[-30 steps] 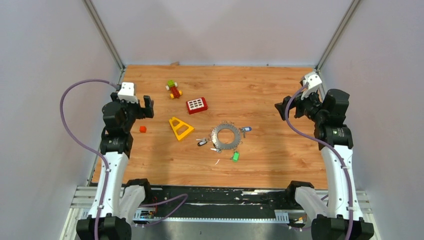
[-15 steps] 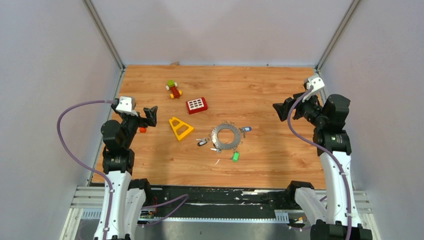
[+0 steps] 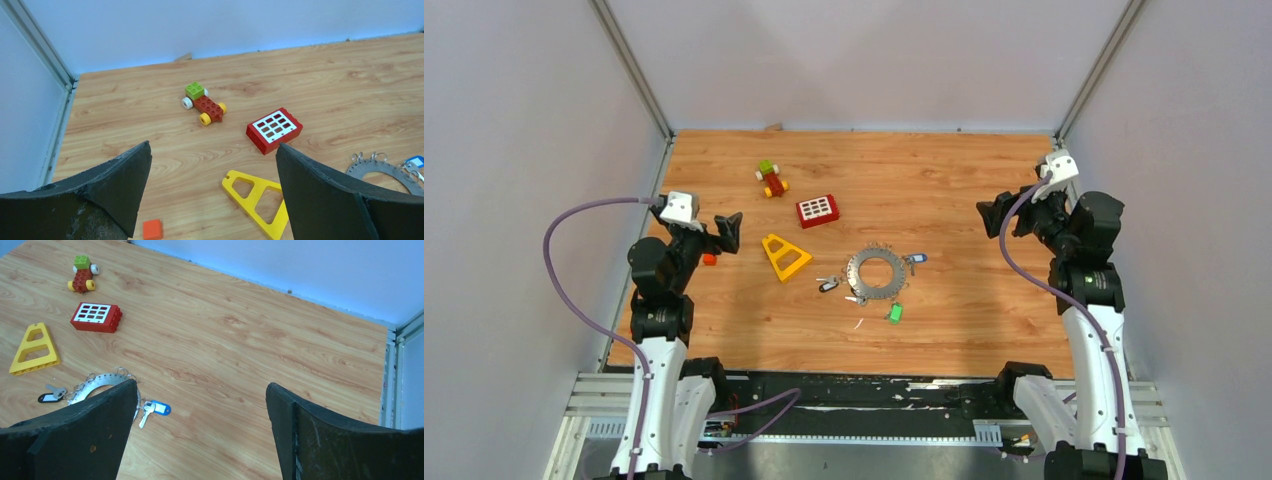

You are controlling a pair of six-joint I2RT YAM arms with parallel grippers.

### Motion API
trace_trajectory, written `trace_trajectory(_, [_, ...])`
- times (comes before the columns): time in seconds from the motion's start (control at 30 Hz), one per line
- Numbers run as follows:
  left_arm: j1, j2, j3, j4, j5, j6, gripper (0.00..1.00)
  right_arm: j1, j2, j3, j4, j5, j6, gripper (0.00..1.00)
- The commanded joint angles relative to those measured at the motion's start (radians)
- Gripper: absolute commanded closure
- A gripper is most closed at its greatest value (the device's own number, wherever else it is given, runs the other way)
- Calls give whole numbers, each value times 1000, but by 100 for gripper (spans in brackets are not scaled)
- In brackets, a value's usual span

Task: Put the keys on the keyring

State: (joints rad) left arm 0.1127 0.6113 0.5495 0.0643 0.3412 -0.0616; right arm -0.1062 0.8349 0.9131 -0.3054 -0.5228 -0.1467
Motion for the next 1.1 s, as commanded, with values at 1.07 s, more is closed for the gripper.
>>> trace_trajectory(1.07, [5,37,25,-14,80,46,0,7,-16,6,25,4,-1,0])
